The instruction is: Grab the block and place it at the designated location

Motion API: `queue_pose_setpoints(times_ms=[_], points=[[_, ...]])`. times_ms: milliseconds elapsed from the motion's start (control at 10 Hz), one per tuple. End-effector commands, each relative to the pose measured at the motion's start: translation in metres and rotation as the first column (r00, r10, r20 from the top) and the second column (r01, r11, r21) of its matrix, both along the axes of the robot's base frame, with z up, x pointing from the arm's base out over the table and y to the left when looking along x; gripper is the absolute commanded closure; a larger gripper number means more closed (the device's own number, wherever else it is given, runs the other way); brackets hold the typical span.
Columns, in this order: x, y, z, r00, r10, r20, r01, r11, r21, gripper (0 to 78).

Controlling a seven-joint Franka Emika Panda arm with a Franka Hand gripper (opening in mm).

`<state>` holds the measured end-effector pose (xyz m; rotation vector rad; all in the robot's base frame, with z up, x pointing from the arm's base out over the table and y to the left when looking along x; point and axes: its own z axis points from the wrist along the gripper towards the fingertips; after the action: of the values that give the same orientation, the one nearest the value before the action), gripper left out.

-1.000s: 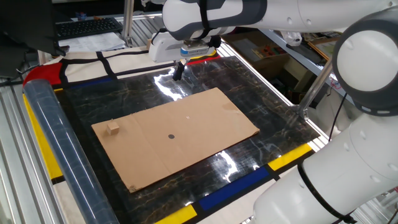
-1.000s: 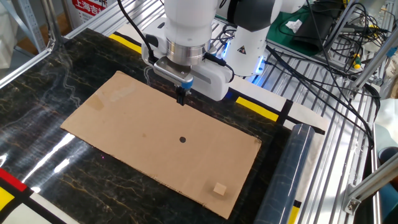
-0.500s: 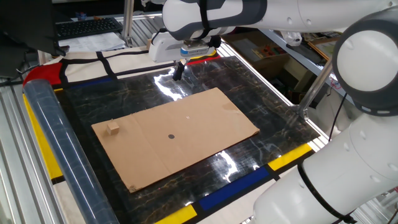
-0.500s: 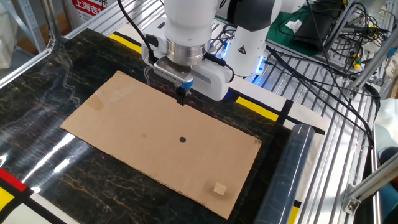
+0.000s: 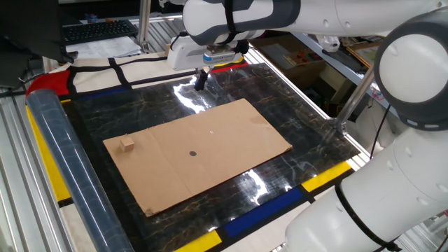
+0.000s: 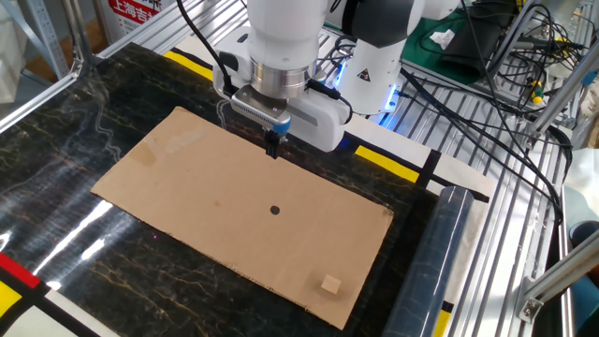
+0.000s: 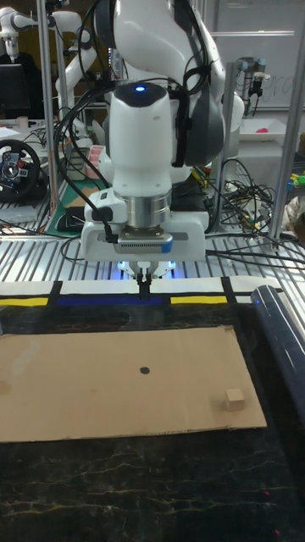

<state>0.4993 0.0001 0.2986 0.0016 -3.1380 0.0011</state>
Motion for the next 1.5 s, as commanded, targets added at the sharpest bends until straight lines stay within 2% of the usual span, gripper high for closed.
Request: queue_pose_setpoints(times_ms=[100,200,300,800,1000,1500], points=[[0.0,0.0,0.0,0.998,-0.048,-0.026,0.05,0.996,0.079,77.6],[0.0,0.0,0.0,0.999,-0.037,-0.023,0.037,0.999,0.021,77.6],[0.0,0.0,0.0,1.0,-0.019,-0.02,0.019,1.0,-0.023,77.6],[0.001,0.001,-0.001,0.999,-0.035,-0.026,0.035,0.999,0.001,77.6],[0.004,0.004,-0.006,0.999,-0.047,-0.019,0.047,0.999,0.0,77.6],[0.011,0.01,-0.018,0.997,-0.079,-0.022,0.079,0.997,-0.011,77.6]])
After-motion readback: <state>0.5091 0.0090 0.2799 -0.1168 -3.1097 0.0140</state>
